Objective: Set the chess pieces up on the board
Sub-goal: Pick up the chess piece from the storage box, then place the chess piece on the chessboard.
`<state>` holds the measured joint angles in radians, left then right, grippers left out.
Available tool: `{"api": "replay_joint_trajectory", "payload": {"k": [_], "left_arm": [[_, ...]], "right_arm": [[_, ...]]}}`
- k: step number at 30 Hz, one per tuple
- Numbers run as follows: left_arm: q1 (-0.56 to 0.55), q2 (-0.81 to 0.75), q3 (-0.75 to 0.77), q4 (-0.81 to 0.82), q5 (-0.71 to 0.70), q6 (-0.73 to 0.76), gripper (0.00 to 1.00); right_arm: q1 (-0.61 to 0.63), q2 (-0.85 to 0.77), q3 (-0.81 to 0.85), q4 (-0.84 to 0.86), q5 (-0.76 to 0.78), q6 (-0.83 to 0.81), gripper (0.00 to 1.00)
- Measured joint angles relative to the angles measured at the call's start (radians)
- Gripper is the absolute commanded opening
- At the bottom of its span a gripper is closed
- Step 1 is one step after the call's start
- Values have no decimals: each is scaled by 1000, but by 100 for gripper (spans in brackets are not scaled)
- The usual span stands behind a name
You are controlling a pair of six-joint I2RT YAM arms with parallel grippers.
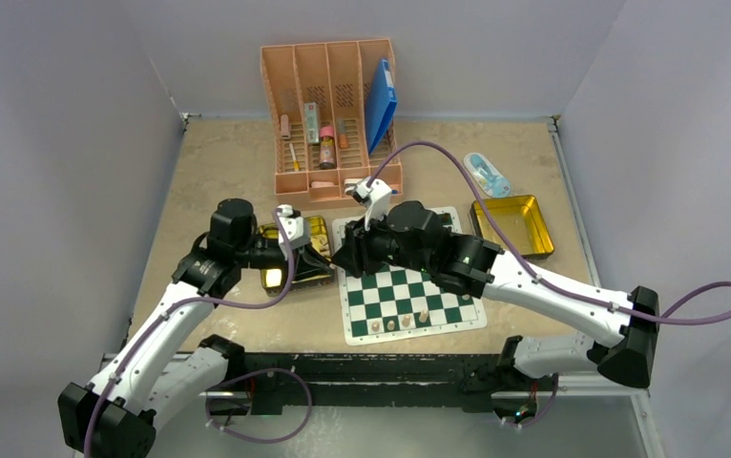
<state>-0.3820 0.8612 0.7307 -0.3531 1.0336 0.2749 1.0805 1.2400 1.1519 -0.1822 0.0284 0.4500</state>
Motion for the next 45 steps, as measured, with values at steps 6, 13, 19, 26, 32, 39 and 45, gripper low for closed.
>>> {"api": "replay_joint_trajectory", "payload": {"k": [6, 13, 19, 26, 32, 39, 45], "left_arm": [[0, 17, 0, 0, 8, 7, 0], [0, 18, -10, -5, -21, 7, 0], [0, 4, -23, 8, -87, -18, 0], [0, -60, -40, 25, -160, -60, 0], [0, -116, -49, 46, -232, -78, 0], [0, -118, -55, 44, -257, -82, 0], [0, -145, -61, 32, -261, -81, 0]], "right_arm": [[-1, 30, 17, -5, -3, -16, 13], [-1, 18, 35, -24, 98, -17, 4], [-1, -66, -20, -45, 301, 81, 0], [-1, -143, -60, -205, 573, 389, 0], [-2, -85, -84, -504, 746, 782, 0], [-18, -29, -171, -742, 789, 1103, 0], [-124, 5, -242, -782, 759, 1224, 0]]}}
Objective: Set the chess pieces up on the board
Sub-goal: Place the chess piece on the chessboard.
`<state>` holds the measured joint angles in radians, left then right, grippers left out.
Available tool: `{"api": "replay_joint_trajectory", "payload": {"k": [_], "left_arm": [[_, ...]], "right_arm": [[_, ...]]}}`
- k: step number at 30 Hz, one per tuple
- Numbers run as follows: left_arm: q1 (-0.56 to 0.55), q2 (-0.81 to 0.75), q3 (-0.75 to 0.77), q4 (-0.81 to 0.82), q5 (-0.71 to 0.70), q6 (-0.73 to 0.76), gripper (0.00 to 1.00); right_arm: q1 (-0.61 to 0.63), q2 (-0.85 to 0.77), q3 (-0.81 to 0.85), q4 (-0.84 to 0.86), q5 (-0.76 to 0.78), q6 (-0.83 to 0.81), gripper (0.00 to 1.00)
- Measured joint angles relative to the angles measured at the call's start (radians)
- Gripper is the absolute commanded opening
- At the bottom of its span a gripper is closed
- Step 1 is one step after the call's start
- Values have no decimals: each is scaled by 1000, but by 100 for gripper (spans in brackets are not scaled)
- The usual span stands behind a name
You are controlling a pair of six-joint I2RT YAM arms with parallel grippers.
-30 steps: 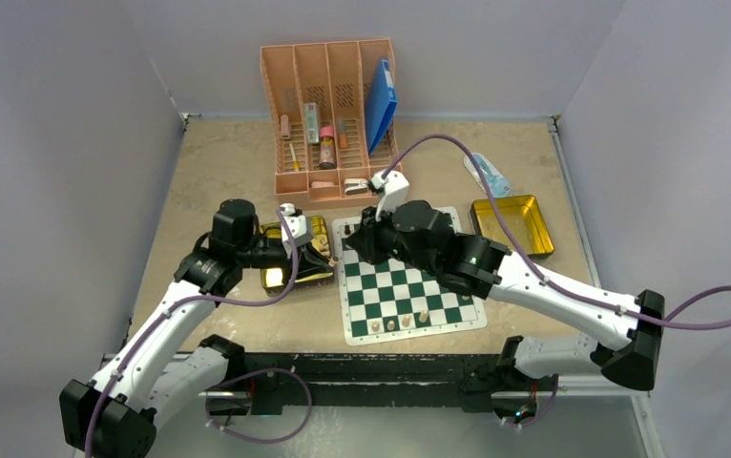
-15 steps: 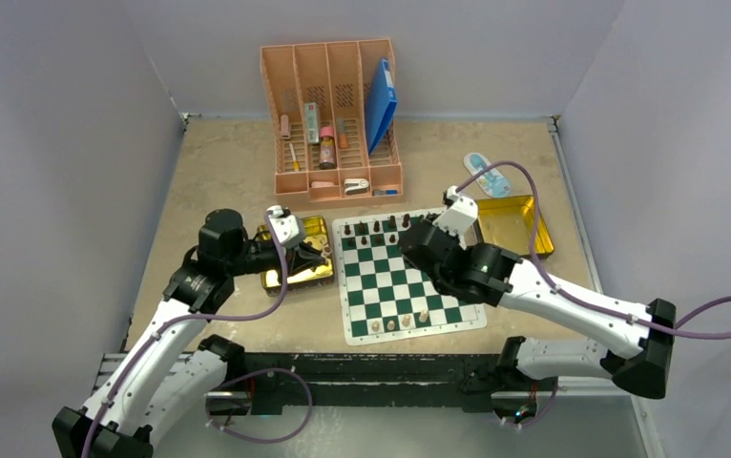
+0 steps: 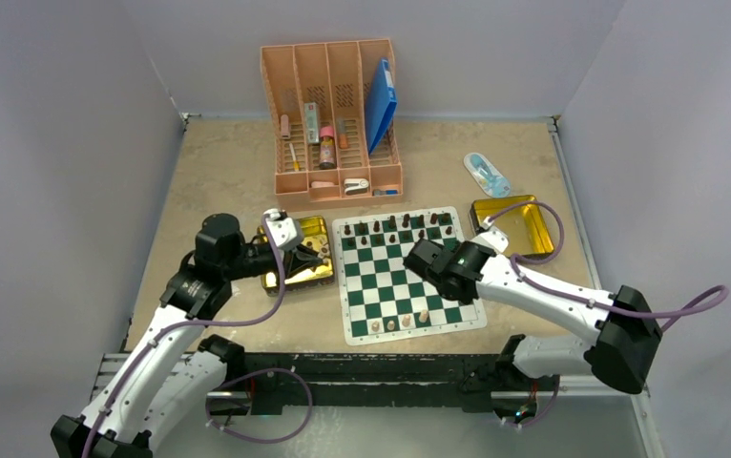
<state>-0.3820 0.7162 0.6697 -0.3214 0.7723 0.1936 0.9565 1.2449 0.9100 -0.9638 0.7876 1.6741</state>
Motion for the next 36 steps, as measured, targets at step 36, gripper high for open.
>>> {"api": "replay_joint_trajectory", "payload": {"k": [36], "left_arm": [[-11, -69, -8, -10, -81, 0, 0]], "right_arm": [[-190, -81, -193, -26, -152, 122, 0]]}}
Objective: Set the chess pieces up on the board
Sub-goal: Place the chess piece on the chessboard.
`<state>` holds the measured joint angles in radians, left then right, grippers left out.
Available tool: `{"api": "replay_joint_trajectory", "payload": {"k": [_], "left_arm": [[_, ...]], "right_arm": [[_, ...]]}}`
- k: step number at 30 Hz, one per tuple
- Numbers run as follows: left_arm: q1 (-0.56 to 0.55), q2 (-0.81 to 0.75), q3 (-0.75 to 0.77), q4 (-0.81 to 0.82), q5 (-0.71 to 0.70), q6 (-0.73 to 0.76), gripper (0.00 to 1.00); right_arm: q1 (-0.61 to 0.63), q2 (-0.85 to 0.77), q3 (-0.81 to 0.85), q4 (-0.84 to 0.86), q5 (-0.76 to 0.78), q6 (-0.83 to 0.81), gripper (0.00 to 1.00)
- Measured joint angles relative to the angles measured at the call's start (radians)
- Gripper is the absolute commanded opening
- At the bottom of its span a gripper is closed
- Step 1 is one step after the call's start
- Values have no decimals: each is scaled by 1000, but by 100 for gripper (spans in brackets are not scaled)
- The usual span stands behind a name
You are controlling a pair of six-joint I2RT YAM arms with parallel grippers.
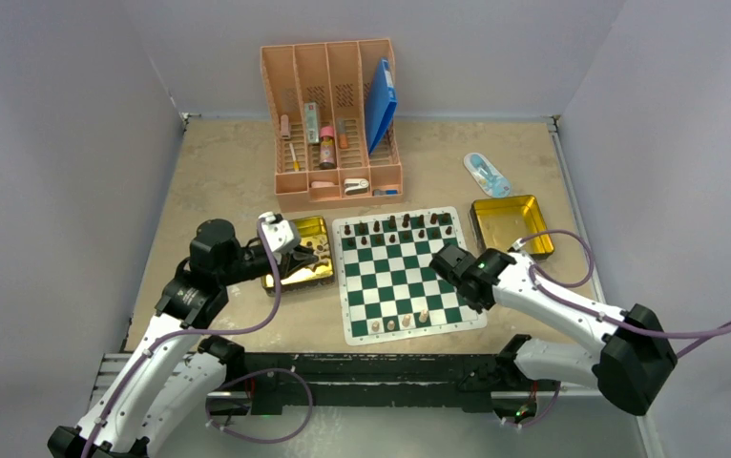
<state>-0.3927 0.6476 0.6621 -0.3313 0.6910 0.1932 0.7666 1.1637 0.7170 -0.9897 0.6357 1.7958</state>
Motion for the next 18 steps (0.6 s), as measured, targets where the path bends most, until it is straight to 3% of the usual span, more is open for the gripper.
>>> {"api": "replay_joint_trajectory", "payload": {"k": [7, 12, 18], "left_arm": [[-2, 0, -2, 0, 16, -3, 0], [-2, 0, -2, 2, 46, -19, 0], [-2, -4, -3, 3, 65, -23, 0]], "right_arm": [[0, -108, 21, 19, 8, -90, 0], [0, -231, 12, 166, -61, -266, 0], [0, -351, -40, 225, -102, -329, 0]]}}
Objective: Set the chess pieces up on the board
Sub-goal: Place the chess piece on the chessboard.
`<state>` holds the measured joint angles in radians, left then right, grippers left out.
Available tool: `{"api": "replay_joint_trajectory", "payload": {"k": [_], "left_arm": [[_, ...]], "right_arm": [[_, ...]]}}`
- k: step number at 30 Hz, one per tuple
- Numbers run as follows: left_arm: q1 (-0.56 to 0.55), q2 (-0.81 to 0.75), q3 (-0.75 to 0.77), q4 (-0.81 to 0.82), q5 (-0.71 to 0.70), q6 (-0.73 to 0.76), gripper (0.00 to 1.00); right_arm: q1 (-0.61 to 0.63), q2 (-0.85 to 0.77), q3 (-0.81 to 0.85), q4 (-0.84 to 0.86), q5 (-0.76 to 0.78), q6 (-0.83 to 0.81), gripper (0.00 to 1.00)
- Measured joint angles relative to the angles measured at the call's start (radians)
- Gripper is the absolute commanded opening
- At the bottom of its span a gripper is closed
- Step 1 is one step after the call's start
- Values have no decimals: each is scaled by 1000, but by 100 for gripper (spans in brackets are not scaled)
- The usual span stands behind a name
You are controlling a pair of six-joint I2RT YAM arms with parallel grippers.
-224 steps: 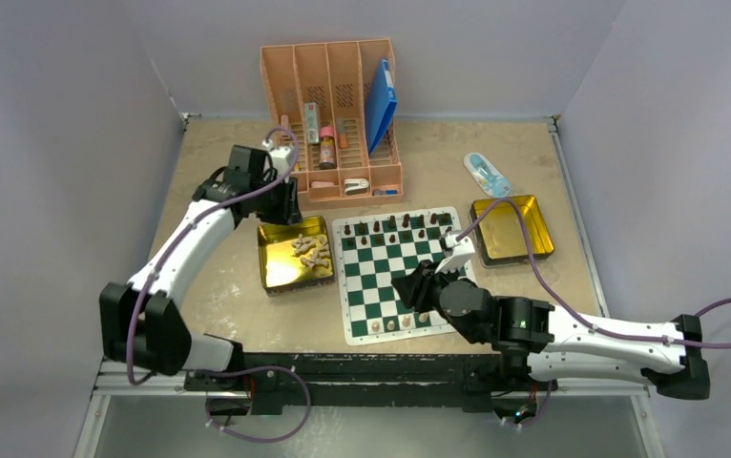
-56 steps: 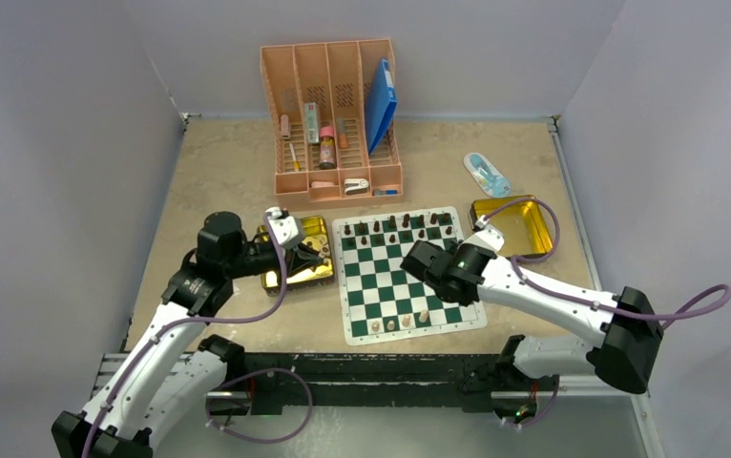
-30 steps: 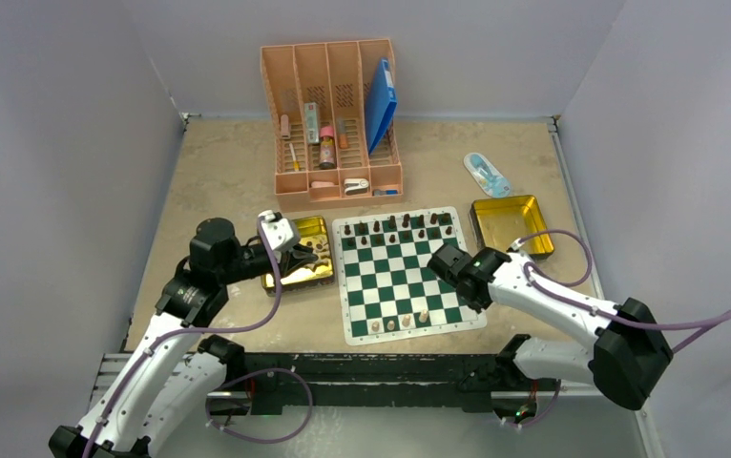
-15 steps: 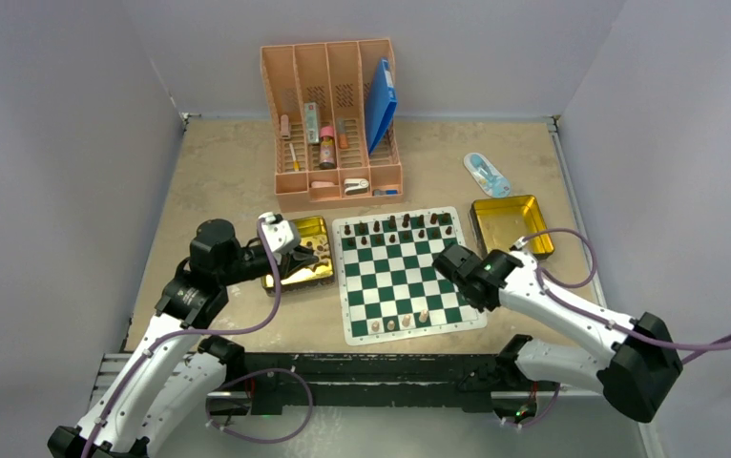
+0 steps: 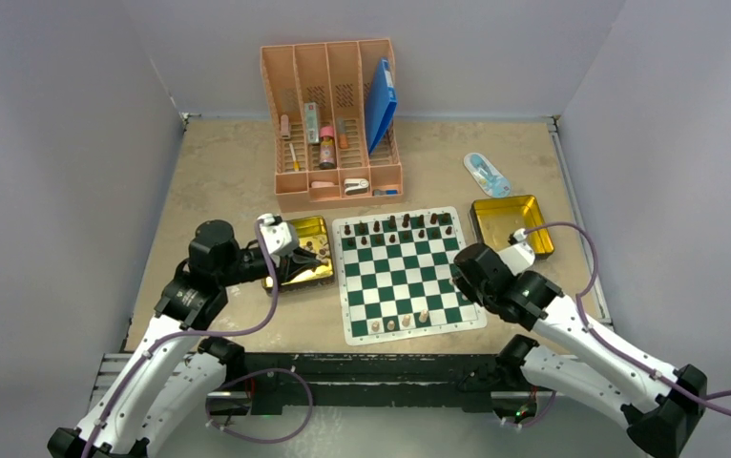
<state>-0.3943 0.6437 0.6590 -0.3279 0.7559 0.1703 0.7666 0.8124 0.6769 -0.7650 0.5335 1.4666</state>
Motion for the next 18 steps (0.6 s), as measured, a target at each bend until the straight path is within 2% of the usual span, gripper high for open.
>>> {"api": "replay_joint_trajectory", "payload": {"k": [5, 11, 18], "left_arm": [[-5, -14, -1, 7, 0, -3, 0], [-8, -23, -2, 7, -1, -3, 0], [-15, -35, -3, 10, 0, -3, 0]], "right_arm": [[0, 2, -49, 145, -36, -124, 0], [0, 57, -55, 274, -27, -224, 9], [0, 124, -88, 374, 27, -282, 8]]}}
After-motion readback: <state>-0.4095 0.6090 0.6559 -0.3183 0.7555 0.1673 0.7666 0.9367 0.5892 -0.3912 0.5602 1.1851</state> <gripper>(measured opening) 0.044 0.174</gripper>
